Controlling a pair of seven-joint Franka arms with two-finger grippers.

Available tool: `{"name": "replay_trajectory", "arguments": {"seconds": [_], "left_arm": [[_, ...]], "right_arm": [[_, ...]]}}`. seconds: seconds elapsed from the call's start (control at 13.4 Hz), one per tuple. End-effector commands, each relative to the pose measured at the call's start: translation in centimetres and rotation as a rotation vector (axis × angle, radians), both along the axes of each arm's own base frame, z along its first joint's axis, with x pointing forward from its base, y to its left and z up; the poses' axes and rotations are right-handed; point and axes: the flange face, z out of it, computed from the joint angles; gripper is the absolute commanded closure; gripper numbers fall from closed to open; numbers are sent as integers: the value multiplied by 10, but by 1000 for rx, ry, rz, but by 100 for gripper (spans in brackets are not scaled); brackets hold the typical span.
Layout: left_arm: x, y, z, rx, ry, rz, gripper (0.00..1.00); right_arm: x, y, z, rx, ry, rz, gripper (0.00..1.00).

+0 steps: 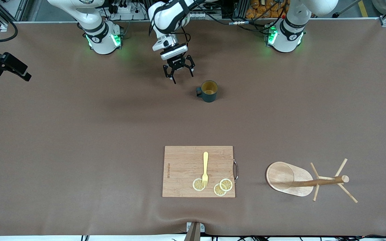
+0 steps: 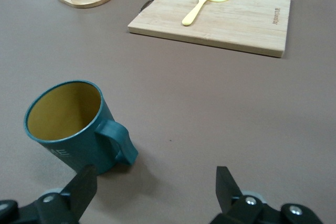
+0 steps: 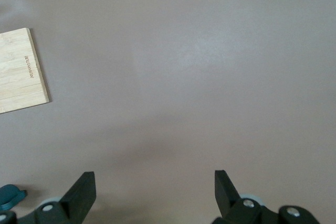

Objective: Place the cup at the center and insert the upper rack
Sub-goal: 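Retract the right gripper while the left gripper moves above the mug, then lower the left gripper onto the mug handle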

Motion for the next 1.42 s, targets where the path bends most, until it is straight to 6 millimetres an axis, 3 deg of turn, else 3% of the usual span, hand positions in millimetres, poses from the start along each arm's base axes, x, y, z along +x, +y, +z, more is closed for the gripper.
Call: {"name": "replay_trajectory", "arguments": {"seconds": [0.0,0.37,1.35], "left_arm": [[-2,-3,-13,-4,-96,16,0],[-7,6,-53,47,-165,4,0],[21,26,-103,111,-267,-46,0]], "right_arm": [[0,-1,1,-11,0,2,0],[1,-3,-1,-11,0,-1,0],[1,-3,-2,-13,6,8,0]]}}
